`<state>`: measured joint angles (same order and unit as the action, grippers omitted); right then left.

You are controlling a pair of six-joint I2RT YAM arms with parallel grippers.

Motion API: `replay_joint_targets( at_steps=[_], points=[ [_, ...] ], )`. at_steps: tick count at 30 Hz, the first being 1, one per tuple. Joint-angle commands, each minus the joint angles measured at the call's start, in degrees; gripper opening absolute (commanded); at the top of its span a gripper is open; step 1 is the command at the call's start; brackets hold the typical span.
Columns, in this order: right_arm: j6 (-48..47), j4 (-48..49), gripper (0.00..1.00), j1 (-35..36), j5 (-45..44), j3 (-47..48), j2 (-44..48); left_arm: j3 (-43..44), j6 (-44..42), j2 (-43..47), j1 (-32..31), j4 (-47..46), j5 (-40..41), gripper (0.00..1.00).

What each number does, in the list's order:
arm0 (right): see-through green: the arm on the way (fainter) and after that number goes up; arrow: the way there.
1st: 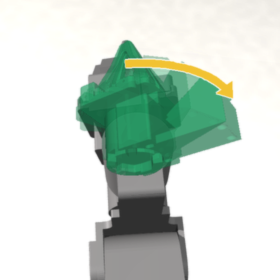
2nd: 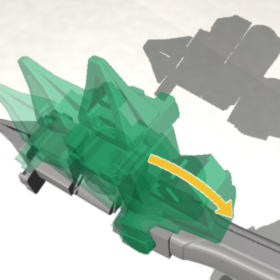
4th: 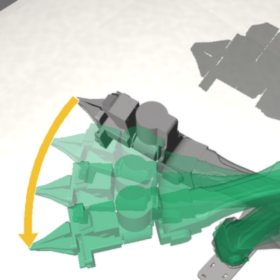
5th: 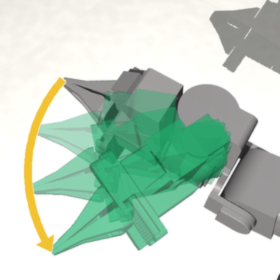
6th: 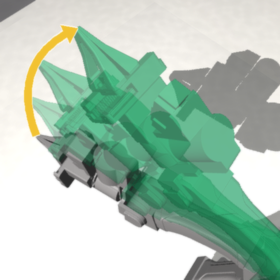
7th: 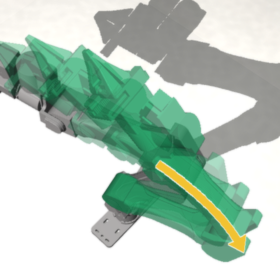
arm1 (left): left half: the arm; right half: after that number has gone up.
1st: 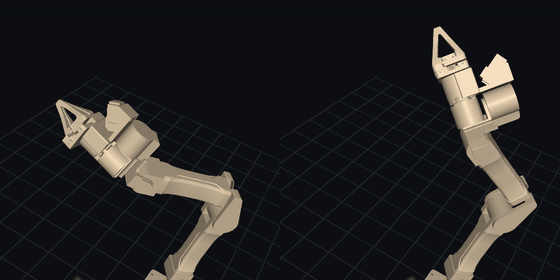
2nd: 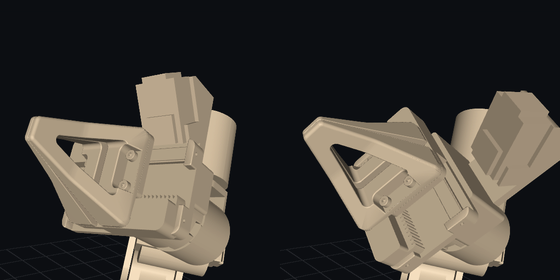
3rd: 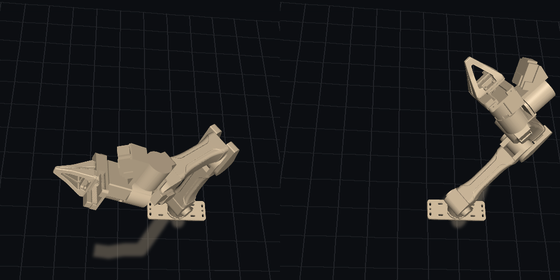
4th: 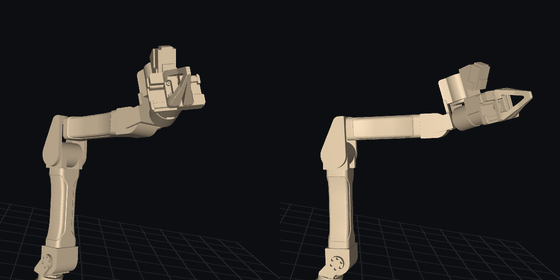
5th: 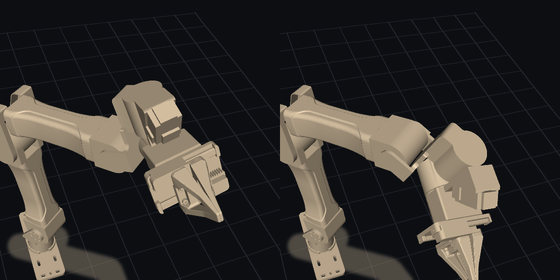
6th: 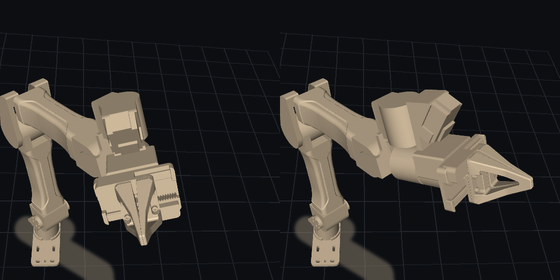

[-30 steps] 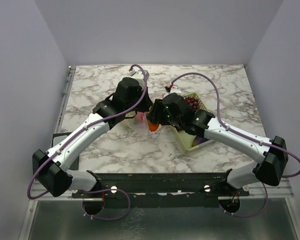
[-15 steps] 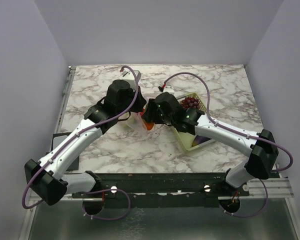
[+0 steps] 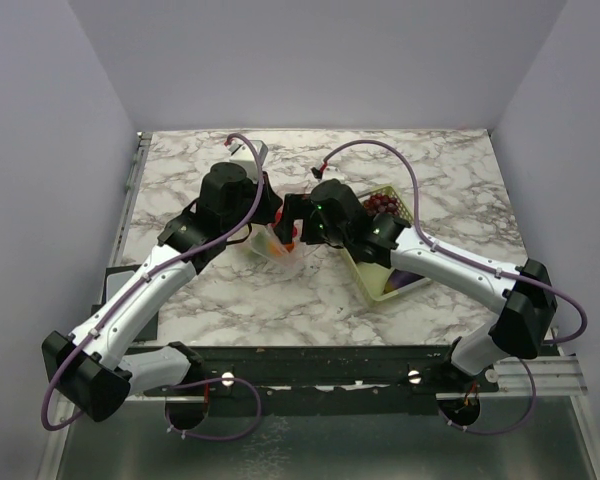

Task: Place the food in the zip-top bag and seal the zipper
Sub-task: Place the fake fruit in the zipper food storage bag.

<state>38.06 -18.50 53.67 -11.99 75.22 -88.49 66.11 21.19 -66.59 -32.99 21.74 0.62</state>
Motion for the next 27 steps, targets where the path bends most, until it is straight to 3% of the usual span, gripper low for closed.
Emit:
replay_joint_targets(
  at_steps=[1, 11, 27],
  points=[
    [-1.32, 1.1, 0.95, 0.3, 1.43, 1.19, 1.47, -0.67, -0.39, 1.28, 0.33, -2.02, 0.47, 0.0],
    [-3.26, -1.48, 0.95, 0.3, -2.35, -0.43, 8.63, -1.06, -1.16, 2.57, 0.4, -2.44, 1.18, 0.0],
    [-8.4, -13.05, 0.94, 0.21, -18.78, -2.94, 19.34, -1.52, -1.9, 3.07, 0.43, -2.56, 2.34, 0.0]
  ],
)
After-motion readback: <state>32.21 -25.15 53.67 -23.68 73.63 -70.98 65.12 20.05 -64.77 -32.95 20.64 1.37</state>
